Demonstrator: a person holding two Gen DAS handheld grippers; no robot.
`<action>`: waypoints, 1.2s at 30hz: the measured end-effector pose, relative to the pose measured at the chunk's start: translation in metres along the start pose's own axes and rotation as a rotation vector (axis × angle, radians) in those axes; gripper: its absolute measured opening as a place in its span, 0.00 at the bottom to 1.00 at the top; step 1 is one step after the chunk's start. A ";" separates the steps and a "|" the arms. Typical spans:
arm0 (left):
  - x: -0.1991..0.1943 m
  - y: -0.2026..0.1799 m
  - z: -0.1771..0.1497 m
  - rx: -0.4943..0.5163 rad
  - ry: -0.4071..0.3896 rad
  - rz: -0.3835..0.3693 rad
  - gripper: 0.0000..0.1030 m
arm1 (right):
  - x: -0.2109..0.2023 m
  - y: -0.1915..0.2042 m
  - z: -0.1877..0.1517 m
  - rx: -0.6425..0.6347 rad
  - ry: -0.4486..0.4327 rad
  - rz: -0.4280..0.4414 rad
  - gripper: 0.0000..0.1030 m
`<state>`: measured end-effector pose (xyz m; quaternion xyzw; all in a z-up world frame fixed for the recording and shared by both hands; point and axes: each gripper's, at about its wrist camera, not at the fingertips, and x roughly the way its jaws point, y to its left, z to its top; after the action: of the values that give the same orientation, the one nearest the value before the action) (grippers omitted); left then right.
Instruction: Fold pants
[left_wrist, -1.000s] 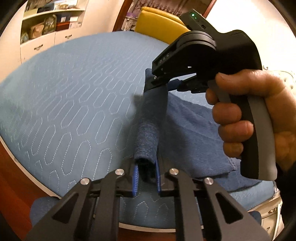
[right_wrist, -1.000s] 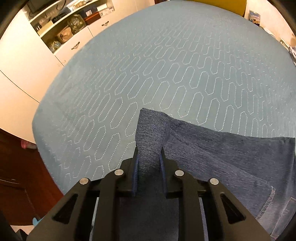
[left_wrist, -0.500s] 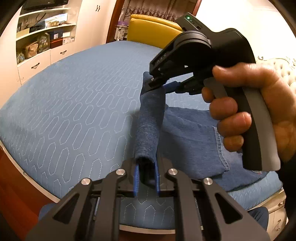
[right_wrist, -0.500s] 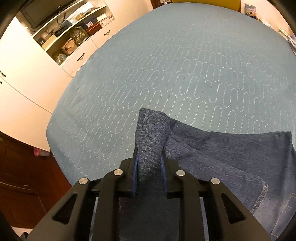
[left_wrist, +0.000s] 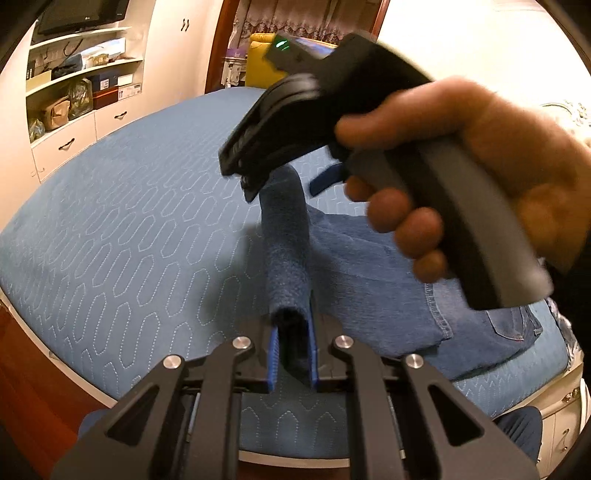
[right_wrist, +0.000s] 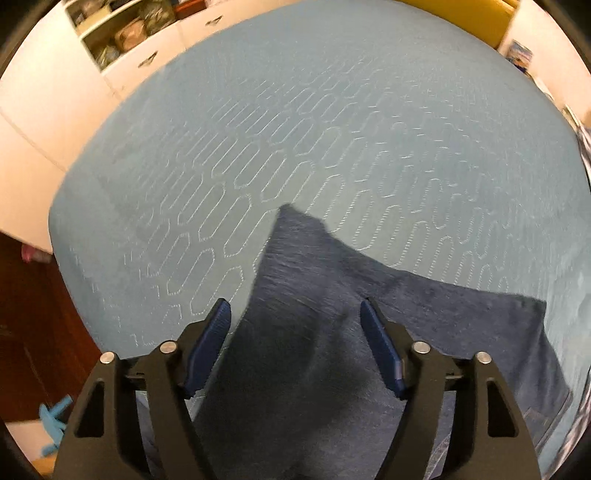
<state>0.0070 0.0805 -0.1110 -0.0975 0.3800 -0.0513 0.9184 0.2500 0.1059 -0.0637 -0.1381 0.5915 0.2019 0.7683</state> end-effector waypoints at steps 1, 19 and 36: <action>-0.001 0.001 0.001 -0.002 0.001 -0.004 0.11 | 0.002 -0.001 -0.001 -0.002 0.005 0.007 0.28; -0.036 -0.276 -0.019 0.428 -0.131 -0.185 0.11 | -0.150 -0.280 -0.156 0.311 -0.289 0.257 0.19; 0.097 -0.439 -0.185 1.034 -0.187 0.061 0.35 | -0.004 -0.454 -0.279 0.460 -0.225 0.352 0.33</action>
<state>-0.0648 -0.3898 -0.2104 0.3752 0.2243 -0.1964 0.8777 0.2261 -0.4199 -0.1452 0.1672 0.5479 0.2067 0.7932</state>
